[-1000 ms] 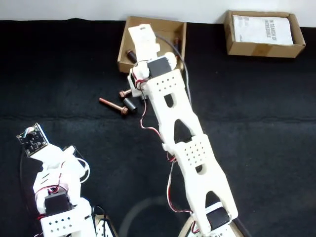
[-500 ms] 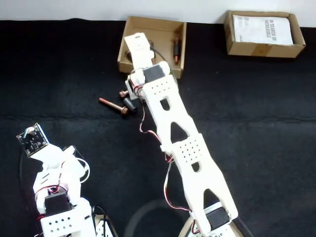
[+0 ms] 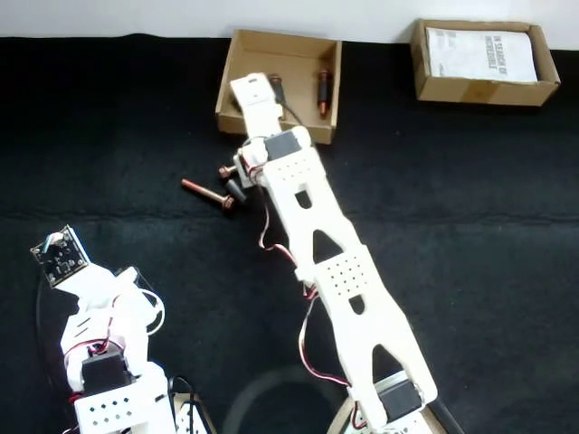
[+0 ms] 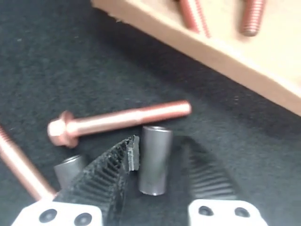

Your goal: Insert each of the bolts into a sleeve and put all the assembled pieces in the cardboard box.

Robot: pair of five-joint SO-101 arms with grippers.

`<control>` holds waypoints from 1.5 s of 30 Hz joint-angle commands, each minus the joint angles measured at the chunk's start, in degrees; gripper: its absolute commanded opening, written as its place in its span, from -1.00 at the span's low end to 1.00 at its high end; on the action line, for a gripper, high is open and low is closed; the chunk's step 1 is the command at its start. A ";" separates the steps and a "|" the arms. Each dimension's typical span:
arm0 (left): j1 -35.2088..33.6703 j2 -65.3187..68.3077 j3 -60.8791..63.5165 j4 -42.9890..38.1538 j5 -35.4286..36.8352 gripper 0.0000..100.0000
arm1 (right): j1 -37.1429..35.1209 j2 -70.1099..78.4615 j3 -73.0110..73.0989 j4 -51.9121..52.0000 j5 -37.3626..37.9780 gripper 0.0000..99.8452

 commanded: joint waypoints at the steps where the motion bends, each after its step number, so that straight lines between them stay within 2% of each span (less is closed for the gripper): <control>1: -1.01 -0.40 0.92 -0.97 0.18 -0.98 | -0.31 -0.22 -0.22 -0.22 0.35 -0.96; 4: -1.01 -0.31 0.92 -1.05 0.18 -0.98 | -0.75 -0.22 0.04 0.40 0.53 -0.99; 7: -1.01 -0.31 0.92 -1.05 0.18 -0.98 | 0.22 -1.36 -1.71 5.76 0.62 -0.98; 10: -1.01 -0.31 0.92 -1.05 0.18 -0.98 | 2.95 -5.67 -10.59 12.62 0.79 -0.98; 13: -1.01 -0.31 0.92 -1.14 0.18 -0.98 | 4.44 -10.86 -18.95 17.80 5.63 -0.98; 16: -1.01 -0.31 0.92 -1.14 0.18 -0.98 | 4.79 -18.59 -18.42 23.16 9.76 -0.98; 27: -0.92 0.13 0.92 -2.46 0.18 -0.98 | 5.76 -40.13 -17.89 23.16 9.85 -0.98; 34: -0.66 0.13 0.92 -2.20 0.26 -0.98 | 9.19 -54.46 -17.71 23.34 9.85 -0.98; 41: 1.10 -0.31 -0.31 2.46 0.26 -0.98 | 9.36 -68.97 -15.87 23.43 9.58 -0.98; 45: 1.10 -0.31 -4.97 8.44 0.35 -0.98 | 11.38 -81.36 -2.68 23.43 9.58 -0.98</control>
